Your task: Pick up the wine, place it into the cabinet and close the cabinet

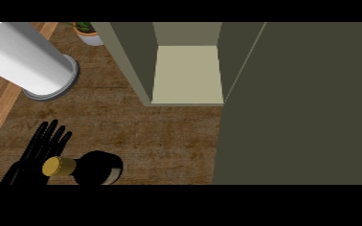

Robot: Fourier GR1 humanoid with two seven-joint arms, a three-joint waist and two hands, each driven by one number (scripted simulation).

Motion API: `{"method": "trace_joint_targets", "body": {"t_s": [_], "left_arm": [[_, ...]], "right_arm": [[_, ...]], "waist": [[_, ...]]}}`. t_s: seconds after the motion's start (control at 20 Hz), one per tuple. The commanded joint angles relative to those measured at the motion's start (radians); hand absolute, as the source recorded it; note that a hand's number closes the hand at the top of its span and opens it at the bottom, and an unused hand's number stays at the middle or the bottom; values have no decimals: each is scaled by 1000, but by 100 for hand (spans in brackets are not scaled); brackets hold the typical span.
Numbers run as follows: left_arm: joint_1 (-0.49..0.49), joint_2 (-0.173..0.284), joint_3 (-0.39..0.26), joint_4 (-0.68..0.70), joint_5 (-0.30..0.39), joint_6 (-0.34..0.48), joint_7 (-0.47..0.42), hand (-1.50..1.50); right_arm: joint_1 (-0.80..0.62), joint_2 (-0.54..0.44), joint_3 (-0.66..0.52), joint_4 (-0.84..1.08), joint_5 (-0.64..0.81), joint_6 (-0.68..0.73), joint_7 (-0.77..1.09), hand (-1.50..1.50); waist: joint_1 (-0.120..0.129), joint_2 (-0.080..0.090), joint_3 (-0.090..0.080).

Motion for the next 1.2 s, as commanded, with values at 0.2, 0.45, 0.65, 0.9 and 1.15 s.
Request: {"method": "trace_joint_targets", "body": {"t_s": [0.2,0.45,0.65,0.9,1.15], "left_arm": [[-87,43,4,169,-50,3,-91,-150],[-3,-12,-94,172,-123,14,-189,-150],[-52,6,-54,222,-101,-15,-168,-150],[-58,-12,-74,297,-140,1,-241,-150],[-67,-1,-54,241,-81,9,-189,-150]], "right_arm": [[21,19,-17,-78,-52,9,-5,-150],[-38,15,24,-154,-29,-27,130,-150],[-19,46,74,-118,27,-33,100,-150],[12,37,26,-143,-28,-8,78,-150],[-50,14,-7,-99,-46,5,96,-150]], "waist": [[0,1,0],[3,0,-1],[3,0,0],[1,0,0],[4,1,0]]}}
